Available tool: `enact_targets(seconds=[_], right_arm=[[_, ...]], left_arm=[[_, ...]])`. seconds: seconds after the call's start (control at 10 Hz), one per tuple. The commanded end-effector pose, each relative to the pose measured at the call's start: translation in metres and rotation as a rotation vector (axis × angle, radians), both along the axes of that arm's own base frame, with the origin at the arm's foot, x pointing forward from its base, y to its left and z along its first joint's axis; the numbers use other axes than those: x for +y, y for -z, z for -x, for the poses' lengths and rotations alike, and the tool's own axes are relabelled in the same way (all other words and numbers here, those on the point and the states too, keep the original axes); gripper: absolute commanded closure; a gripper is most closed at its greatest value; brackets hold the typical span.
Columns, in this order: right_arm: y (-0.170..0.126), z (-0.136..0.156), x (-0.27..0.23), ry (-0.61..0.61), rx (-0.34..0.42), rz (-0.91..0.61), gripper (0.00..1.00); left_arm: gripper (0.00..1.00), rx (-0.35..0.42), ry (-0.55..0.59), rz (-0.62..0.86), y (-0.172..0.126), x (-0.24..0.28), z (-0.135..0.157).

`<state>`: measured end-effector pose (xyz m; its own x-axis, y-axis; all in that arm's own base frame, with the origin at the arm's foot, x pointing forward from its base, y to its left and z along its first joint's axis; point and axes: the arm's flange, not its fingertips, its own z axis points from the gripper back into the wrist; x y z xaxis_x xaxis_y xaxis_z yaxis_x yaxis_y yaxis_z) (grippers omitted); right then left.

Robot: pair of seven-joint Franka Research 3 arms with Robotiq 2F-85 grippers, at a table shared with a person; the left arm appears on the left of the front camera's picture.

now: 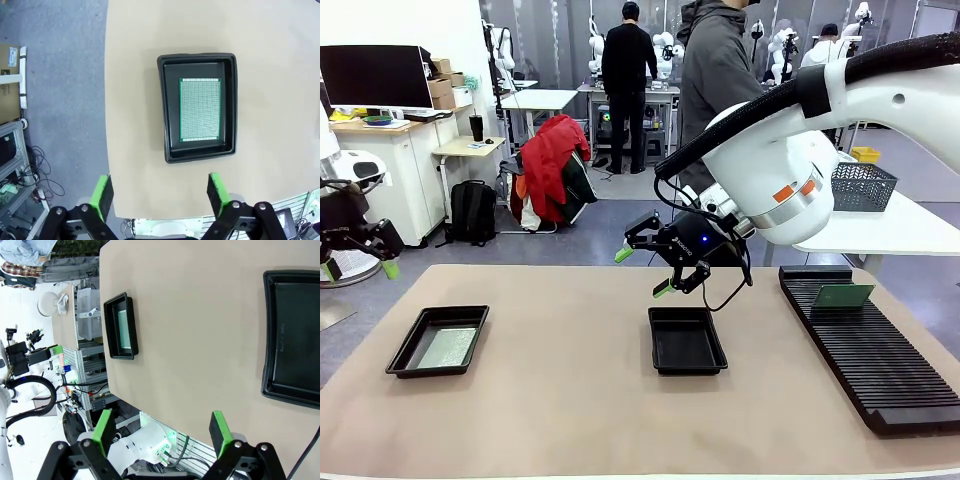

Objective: Inspect and transfer BCBs to ESD trays.
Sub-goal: Pick up the ESD tray and place it on the left side of the table.

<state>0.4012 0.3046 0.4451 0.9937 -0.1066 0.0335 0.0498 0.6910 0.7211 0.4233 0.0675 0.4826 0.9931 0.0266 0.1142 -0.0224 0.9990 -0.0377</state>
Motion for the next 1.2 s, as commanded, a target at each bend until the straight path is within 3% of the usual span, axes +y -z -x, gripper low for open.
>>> enact_targets(seconds=[0.0,0.1,0.2,1.1], right_arm=[[-0.0007,0.0006,-0.0001,0.006,0.006,0.013,0.00],[-0.0007,0.0006,-0.0001,0.006,0.006,0.013,0.00],[-0.0007,0.0006,-0.0001,0.006,0.006,0.013,0.00],[-0.0007,0.0006,-0.0001,0.006,0.006,0.013,0.00]], left_arm=[[0.00,0.022,-0.022,-0.037,-0.0066,-0.0045,0.0025],[0.00,0.058,-0.061,-0.049,-0.0108,-0.0061,0.0027],[0.00,0.001,0.000,-0.005,-0.0039,-0.0003,0.0007],[0.00,0.001,0.000,-0.005,-0.0039,-0.0003,0.0007]])
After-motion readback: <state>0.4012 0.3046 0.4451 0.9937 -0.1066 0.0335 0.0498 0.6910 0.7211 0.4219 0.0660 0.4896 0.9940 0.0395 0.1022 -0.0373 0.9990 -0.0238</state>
